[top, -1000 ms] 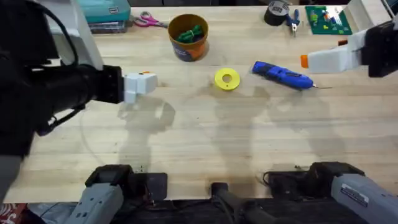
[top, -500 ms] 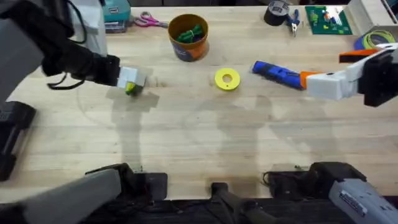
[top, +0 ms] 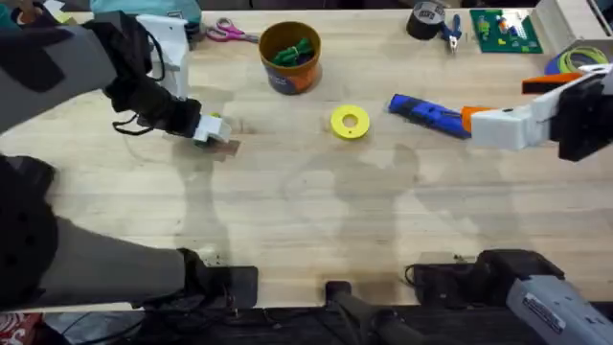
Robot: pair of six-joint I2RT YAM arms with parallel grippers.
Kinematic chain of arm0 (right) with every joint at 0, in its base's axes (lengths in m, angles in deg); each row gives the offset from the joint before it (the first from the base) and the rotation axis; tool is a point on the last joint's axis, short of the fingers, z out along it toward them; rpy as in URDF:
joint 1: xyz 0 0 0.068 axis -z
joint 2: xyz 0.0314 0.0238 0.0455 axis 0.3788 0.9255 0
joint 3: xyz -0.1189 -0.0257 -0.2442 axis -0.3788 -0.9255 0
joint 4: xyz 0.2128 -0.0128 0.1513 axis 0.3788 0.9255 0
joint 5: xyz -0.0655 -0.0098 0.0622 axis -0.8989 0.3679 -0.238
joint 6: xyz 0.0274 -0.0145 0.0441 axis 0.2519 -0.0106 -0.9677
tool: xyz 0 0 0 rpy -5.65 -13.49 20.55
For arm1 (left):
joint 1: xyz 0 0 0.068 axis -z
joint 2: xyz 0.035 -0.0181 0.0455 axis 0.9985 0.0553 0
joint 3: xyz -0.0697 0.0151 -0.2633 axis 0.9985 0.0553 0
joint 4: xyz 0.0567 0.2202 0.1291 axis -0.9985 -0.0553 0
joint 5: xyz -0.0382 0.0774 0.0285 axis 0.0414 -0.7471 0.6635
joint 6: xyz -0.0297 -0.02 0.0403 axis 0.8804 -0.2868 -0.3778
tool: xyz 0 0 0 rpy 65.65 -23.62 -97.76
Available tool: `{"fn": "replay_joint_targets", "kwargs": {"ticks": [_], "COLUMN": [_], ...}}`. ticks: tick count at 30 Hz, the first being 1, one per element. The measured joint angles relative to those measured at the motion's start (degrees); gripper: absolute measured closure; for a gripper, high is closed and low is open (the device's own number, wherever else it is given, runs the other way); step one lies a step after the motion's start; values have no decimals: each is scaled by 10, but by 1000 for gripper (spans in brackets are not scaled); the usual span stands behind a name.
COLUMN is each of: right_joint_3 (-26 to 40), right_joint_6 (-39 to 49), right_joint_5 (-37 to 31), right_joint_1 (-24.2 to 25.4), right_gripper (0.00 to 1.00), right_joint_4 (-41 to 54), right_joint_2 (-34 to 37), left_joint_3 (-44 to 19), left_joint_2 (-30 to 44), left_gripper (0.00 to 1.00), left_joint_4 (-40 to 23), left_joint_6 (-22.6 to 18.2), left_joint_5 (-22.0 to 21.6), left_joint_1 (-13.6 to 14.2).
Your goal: Pick up the gripper from the table and insert it into the empty holder that is missing its gripper. Then pick up a screw, insert it into the mounting hole, and use the screwdriver to tighten it. Finally, clean up the table by picking up the vegetable and placing it into the bucket.
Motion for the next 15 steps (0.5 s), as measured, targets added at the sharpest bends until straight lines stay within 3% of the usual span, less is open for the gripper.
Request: {"fn": "replay_joint_targets", "kwargs": {"ticks": [4, 9, 11, 12, 15], "right_joint_3": [0, 0, 0, 0, 0], "right_joint_6": [-1, -1, -1, -1, -1], "right_joint_5": [0, 0, 0, 0, 0], "right_joint_1": [0, 0, 0, 0, 0], "right_gripper": [6, 6, 6, 6, 6], "right_joint_4": [0, 0, 0, 0, 0], "right_joint_2": [0, 0, 0, 0, 0], "left_joint_3": [0, 0, -1, -1, -1], "left_joint_2": [18, 21, 21, 21, 21], "left_gripper": [10, 92, 222, 334, 795], "left_joint_4": [8, 15, 15, 15, 15], "left_joint_6": [0, 0, -1, -1, -2], "left_joint_5": [-3, -6, -7, -7, -8], "left_joint_1": [7, 15, 16, 16, 16]}}
